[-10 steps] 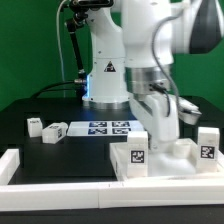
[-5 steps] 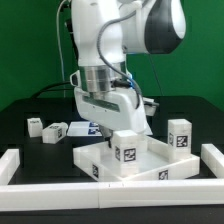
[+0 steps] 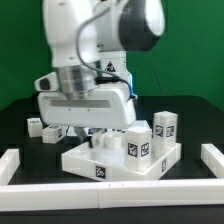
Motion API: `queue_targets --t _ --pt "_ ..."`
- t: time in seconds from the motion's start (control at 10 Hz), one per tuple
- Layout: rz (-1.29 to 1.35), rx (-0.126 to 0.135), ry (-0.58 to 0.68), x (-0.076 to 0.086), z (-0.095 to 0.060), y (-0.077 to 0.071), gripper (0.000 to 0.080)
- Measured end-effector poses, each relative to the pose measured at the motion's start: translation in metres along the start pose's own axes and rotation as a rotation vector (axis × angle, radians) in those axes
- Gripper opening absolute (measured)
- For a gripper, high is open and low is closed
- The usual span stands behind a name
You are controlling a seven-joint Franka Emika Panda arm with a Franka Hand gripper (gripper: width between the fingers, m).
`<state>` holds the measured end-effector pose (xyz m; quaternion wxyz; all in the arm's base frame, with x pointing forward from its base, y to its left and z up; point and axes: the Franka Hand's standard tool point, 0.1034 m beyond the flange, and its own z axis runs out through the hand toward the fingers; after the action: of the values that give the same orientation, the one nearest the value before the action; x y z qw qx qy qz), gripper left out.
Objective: Assemble square table
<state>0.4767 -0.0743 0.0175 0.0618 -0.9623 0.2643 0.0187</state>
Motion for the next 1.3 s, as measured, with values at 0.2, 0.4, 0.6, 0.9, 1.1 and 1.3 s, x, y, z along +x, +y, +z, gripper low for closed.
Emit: queue_targets --t 0.2,0.4,0.6,0.9,1.1,1.3 --pt "-0.098 -0.009 -0.005 -0.002 0.002 -0.004 0.0061" --pt "-0.292 -0.014 -0.029 0.009 -0.002 -0.011 0.0061" --pt "-0.551 -0.030 -0.002 0.027 -0.007 -0.019 0.0061" --pt "-0.715 -0.054 -0.006 0.025 -0.005 -0.011 0.0061" --pt "-0.993 -0.084 0.003 0.037 -0.004 -0.034 0.0061" --pt "-1.221 -0.129 0.022 0.040 -0.002 -0.056 0.0061"
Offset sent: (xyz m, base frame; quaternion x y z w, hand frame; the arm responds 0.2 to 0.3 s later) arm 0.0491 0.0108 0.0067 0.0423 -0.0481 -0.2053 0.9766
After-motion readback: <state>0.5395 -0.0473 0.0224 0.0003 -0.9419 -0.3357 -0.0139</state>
